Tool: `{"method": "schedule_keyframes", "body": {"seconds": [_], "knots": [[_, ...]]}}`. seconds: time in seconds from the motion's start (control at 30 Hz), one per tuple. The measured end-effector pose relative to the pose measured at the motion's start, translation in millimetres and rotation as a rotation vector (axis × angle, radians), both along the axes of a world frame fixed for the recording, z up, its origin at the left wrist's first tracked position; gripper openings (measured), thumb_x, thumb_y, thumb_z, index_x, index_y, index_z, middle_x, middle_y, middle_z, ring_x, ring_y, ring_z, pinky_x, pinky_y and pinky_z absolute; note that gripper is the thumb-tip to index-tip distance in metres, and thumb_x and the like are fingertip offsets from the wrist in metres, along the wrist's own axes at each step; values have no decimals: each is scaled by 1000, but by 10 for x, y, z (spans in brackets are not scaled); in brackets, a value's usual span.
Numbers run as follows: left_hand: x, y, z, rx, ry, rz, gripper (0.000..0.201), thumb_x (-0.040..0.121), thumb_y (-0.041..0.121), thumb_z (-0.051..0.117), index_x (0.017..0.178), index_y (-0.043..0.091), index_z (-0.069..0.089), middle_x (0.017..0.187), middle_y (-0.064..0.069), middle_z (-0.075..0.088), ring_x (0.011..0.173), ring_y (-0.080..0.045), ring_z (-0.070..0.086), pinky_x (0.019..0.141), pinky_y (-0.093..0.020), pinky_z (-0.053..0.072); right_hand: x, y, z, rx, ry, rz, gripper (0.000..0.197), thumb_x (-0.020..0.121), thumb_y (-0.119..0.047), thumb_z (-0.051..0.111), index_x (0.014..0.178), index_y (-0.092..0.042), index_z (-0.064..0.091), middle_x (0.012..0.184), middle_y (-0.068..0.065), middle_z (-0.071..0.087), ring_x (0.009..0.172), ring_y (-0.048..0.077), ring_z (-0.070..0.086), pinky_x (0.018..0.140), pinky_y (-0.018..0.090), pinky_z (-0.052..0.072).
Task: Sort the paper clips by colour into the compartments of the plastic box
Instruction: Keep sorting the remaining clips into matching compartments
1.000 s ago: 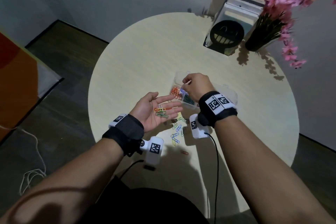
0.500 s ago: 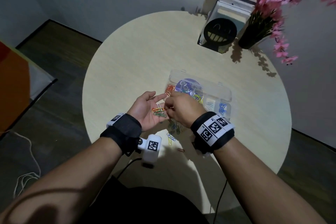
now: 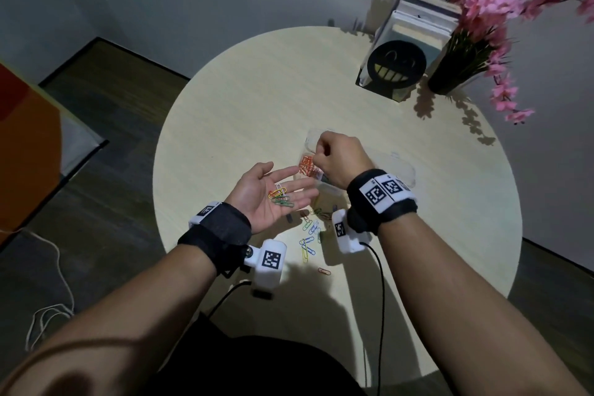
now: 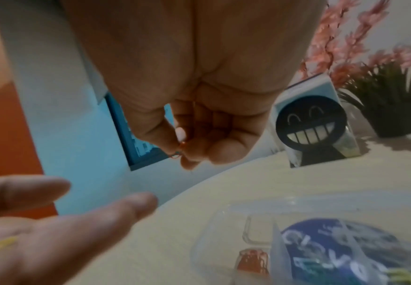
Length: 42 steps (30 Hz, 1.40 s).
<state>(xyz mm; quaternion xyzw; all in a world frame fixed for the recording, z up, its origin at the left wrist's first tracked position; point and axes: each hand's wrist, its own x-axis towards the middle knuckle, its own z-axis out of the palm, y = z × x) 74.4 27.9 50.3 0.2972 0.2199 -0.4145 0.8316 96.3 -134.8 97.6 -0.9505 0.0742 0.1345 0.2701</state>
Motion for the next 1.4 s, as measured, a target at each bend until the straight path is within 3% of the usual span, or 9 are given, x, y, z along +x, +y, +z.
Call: {"method": "schedule_keyframes", "body": {"seconds": [0.17,0.37,0.5,0.6,0.7,0.77,0.9,1.13,1.4], "knots": [[27,-22,35,20,0,9,55,99,43,28,127,0,47,114,-30,62,98,-44,65,93,-49,48,-15,44,17,-66,26,26,14,83,-24,60,97,-21,63,94,2,64,84,22,58,72,27,45],[-25,-136,83,27,-46,-43,65,98,55,17,109,6,59,86,-13,69,71,-21,65,72,-32,56,-369,270,164,-81,28,429,20,84,-22,61,103,-21,68,99,5,57,97,24,56,79,36,48],[-97,-239,134,16,-54,-64,75,97,58,11,112,2,58,85,-13,70,63,-19,65,62,-24,54,-498,252,84,-131,-2,418,17,86,-22,58,100,-16,66,98,6,52,96,26,56,70,32,42],[-126,-292,104,24,-44,-95,77,94,63,15,105,5,65,92,-12,62,75,-19,53,71,-31,45,-581,180,74,-119,-32,392,15,89,-22,54,93,-12,64,97,9,55,92,28,56,71,35,46],[-165,-369,100,67,-64,-147,72,95,61,17,105,6,61,84,-11,67,75,-20,66,72,-31,55,-648,53,107,-31,-56,294,9,88,-19,53,82,-14,58,85,6,59,79,25,52,66,32,41],[-209,-435,143,68,-94,-186,70,95,60,21,108,4,62,96,-15,65,82,-24,69,74,-36,58,-691,-48,146,30,-69,204,8,87,-18,53,79,-18,54,79,5,62,74,25,55,62,31,41],[-275,-543,168,76,-91,-210,73,96,59,22,92,4,71,92,-15,60,78,-25,66,73,-38,58,-782,-207,187,-4,-11,196,10,86,-19,59,95,-17,64,88,2,65,83,20,57,67,26,39],[-343,-666,229,47,-126,-245,72,96,60,19,119,5,59,93,-13,69,70,-25,70,65,-35,58,-921,-284,170,-24,-43,188,21,81,-21,67,102,-18,66,96,4,64,90,21,59,76,33,49],[-368,-712,239,32,-113,-238,71,97,57,24,119,-2,56,104,-19,66,85,-27,70,82,-43,56,-970,-445,245,240,-34,63,14,78,-12,65,70,-19,57,75,1,63,70,19,57,69,33,48]]}}
